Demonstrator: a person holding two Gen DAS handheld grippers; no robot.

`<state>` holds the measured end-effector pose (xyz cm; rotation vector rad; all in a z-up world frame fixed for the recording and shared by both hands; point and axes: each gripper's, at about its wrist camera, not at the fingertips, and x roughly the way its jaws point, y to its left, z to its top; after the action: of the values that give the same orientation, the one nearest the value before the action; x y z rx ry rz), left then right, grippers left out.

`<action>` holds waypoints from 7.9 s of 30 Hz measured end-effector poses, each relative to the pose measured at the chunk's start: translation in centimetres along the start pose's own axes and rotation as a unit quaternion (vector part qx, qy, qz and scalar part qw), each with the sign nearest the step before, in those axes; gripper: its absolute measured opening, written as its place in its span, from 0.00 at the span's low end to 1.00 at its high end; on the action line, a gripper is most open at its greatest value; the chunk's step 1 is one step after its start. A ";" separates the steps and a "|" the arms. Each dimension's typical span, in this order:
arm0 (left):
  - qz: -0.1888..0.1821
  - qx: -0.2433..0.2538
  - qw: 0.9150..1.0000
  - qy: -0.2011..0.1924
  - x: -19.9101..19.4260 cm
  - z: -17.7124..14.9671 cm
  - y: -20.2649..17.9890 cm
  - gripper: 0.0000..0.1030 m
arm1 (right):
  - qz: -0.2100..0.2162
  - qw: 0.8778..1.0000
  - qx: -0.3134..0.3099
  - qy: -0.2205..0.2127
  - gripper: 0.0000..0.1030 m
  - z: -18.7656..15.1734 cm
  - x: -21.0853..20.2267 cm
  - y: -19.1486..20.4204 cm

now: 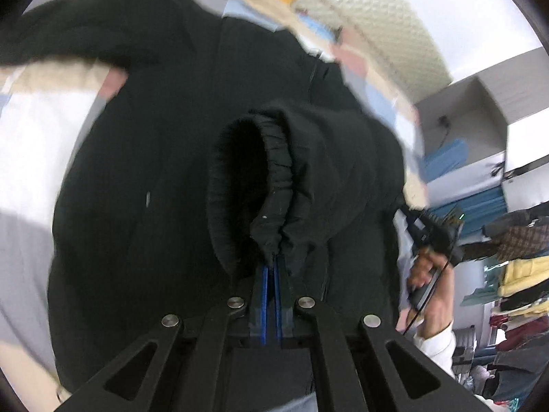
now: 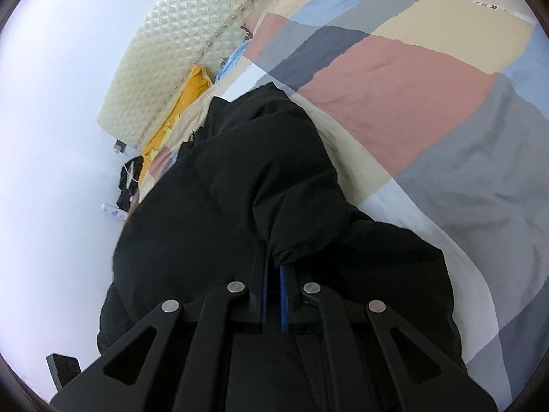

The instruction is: Fold large clothes

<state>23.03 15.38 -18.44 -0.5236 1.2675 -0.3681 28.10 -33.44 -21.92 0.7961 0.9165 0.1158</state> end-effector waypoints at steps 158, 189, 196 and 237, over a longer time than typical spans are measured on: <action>0.166 0.075 0.934 -0.307 -21.6 -2.8 -0.8 0.62 | 0.001 0.913 -0.370 -0.172 0.30 -19.6 -23.4 21.4; 0.053 -0.266 0.916 -0.295 -11.5 15.8 36.7 0.70 | -0.098 0.949 -0.278 -0.116 0.78 -12.8 -9.0 15.5; 0.049 -0.244 0.914 -0.322 -9.8 19.5 40.1 0.70 | -0.123 0.951 -0.259 -0.119 0.78 -11.6 -6.0 16.3; 0.284 -0.063 0.857 -0.426 -25.0 19.2 11.4 0.06 | -0.084 0.932 -0.326 -0.135 0.78 -13.7 -10.6 14.4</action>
<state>34.58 41.41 -0.81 -0.3297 0.5217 0.4287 14.61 -19.74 -10.15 0.1069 0.6189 0.1467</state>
